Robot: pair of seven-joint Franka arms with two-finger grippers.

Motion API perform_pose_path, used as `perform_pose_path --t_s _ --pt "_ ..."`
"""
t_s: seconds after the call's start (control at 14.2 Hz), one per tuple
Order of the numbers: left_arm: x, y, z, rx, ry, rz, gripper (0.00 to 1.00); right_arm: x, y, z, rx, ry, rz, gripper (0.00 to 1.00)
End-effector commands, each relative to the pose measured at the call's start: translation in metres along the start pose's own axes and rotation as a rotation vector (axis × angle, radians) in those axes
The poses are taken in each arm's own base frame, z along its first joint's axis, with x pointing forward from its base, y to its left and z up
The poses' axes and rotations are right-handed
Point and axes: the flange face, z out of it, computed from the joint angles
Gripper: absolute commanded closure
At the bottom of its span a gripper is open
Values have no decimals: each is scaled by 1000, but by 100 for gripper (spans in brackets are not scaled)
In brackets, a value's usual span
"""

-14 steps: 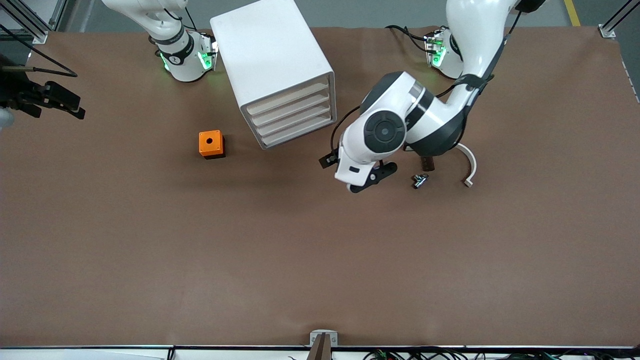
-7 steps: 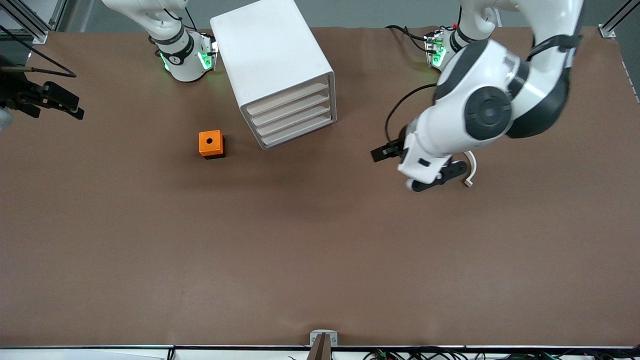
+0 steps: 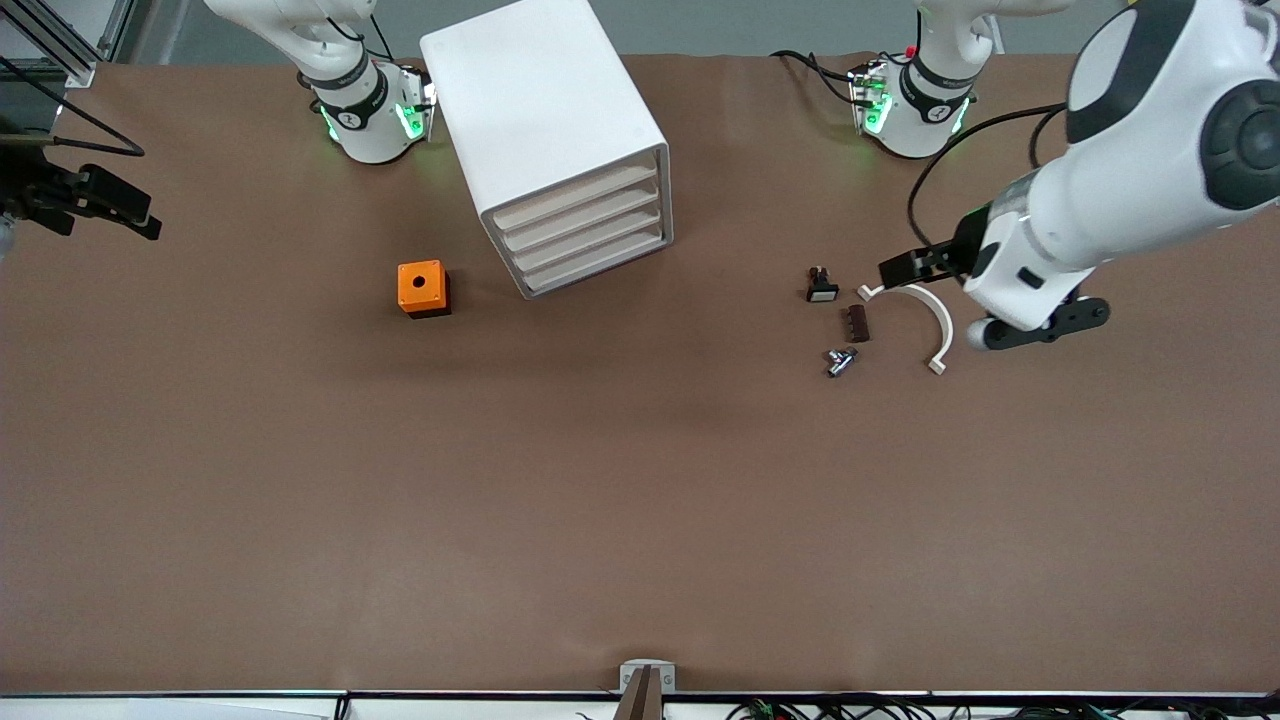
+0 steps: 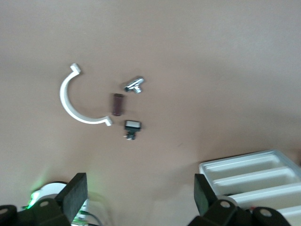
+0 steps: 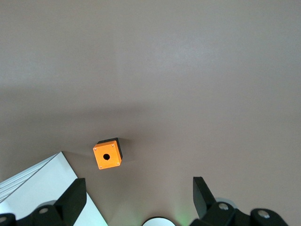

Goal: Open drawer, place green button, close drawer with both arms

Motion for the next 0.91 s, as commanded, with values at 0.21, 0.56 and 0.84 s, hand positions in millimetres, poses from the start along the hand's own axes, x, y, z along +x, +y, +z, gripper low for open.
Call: perform_pose_path --t_s 0.21,0.56,0.84 --pt "-2 -55 -2 8 44 25 0 -8 4 -5 -2 16 -4 0" --pt "12 -86 -6 25 64 67 0 -10 4 -3 -2 8 -4 0" --pt "15 -110 1 24 100 74 0 -16 4 -1 -2 25 -6 0"
